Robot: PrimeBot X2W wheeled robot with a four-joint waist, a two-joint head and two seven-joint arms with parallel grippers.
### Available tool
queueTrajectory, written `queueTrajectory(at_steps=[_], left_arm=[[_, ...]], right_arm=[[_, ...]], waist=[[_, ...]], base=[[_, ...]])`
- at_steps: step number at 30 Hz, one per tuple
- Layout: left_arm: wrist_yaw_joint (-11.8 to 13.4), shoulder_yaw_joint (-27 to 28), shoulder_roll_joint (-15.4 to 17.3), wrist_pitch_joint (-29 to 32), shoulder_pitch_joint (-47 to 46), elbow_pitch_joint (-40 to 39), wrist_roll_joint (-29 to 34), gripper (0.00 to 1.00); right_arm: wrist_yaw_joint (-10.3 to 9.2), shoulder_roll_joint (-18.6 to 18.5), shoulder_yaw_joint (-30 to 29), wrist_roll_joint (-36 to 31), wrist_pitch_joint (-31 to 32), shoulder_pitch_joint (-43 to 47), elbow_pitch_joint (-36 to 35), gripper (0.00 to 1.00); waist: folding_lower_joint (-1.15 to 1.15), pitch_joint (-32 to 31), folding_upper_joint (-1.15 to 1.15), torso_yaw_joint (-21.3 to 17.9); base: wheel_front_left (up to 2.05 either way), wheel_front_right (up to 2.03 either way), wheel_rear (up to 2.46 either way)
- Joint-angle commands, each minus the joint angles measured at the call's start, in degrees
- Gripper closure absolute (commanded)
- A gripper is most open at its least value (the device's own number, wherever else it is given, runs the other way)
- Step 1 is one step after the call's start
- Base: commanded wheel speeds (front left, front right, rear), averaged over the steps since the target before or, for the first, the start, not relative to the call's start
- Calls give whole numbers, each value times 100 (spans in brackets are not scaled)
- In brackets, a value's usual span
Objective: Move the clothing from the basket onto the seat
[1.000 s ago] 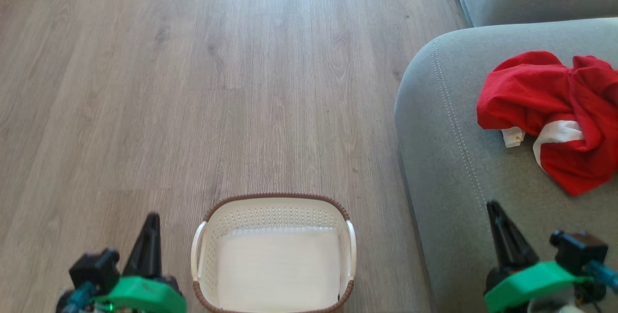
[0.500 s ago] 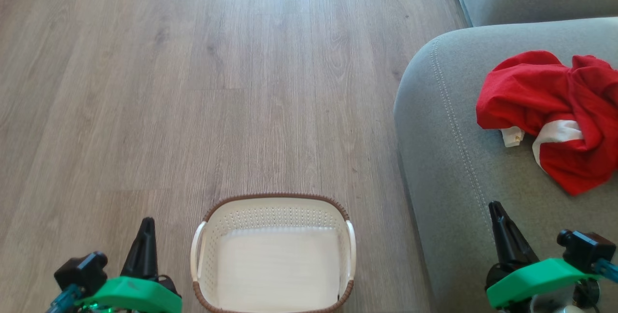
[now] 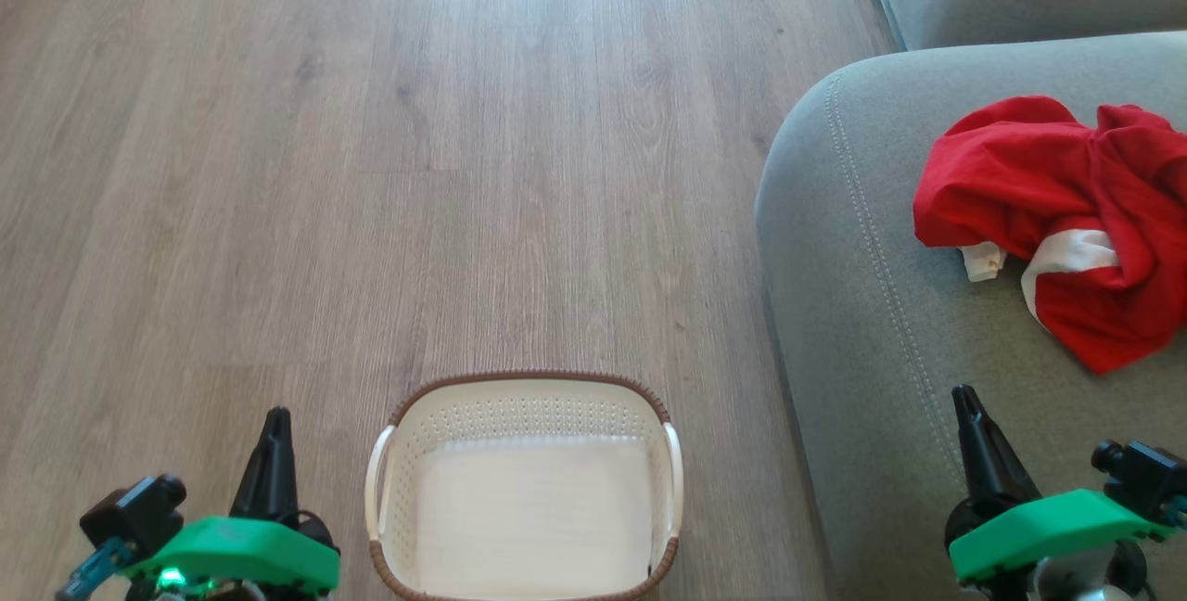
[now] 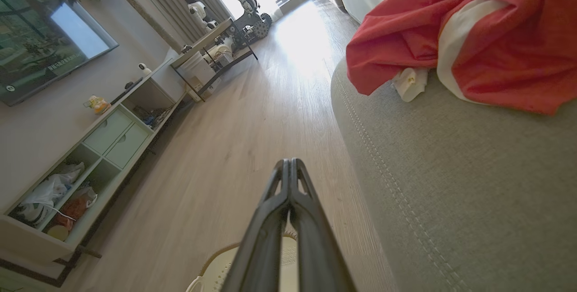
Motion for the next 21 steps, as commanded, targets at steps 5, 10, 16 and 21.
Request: queueTrajectory(at_steps=[5, 10, 16, 21], left_arm=[[-36, 146, 24, 109, -301, -204, -430, 100], [-48, 181, 17, 192, -333, -204, -737, 100], [-62, 224, 9, 291, -372, -204, -1106, 100], [-74, 259, 2, 373, -404, -204, -1413, 100]], right_arm=[[0, 15, -73, 389, 127, -363, -142, 100], [0, 44, -114, 660, 205, -399, -131, 100], [0, 79, -164, 984, 299, -443, -117, 100], [0, 109, -206, 1253, 377, -479, -105, 100]], waist=[[0, 2, 0, -4], [0, 3, 0, -7], [0, 5, 0, -11], [0, 6, 0, -14]], base=[[0, 0, 0], [0, 0, 0], [0, 0, 0], [0, 0, 0]])
